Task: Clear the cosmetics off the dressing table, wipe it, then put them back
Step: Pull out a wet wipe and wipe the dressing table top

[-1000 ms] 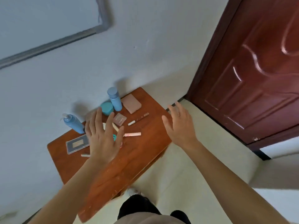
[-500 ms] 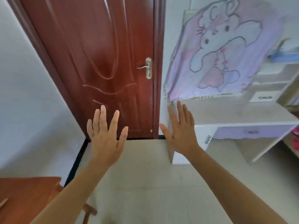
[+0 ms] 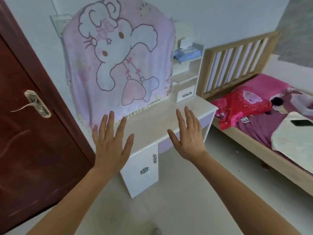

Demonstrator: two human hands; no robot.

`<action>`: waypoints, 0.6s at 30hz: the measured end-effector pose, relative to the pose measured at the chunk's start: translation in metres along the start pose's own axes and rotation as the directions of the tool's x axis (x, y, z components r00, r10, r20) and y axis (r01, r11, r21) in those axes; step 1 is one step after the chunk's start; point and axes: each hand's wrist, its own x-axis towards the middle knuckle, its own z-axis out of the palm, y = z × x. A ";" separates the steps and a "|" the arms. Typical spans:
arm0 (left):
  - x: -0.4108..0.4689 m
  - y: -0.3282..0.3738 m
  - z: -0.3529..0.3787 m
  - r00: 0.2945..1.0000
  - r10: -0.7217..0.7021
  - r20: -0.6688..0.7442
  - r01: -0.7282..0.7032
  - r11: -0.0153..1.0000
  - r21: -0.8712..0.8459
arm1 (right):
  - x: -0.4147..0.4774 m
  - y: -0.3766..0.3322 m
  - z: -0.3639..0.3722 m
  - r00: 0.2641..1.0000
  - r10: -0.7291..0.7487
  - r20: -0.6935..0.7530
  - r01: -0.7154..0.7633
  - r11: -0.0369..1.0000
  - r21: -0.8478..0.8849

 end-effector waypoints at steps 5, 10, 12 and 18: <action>0.112 0.029 0.069 0.993 0.116 -0.004 -0.115 0.985 -0.130 | 0.078 0.064 -0.004 0.998 0.064 0.005 -0.063 0.992 -0.108; 0.202 0.072 0.123 0.980 0.197 0.024 -0.187 0.958 -0.219 | 0.128 0.132 -0.013 0.981 0.194 -0.027 -0.196 0.969 -0.152; 0.231 0.090 0.145 0.968 0.246 0.038 -0.231 0.944 -0.237 | 0.145 0.160 -0.014 0.976 0.218 -0.030 -0.220 0.959 -0.177; 0.320 0.132 0.227 0.944 0.288 0.163 -0.246 0.940 -0.234 | 0.224 0.262 0.002 0.961 0.275 -0.023 -0.274 0.941 -0.199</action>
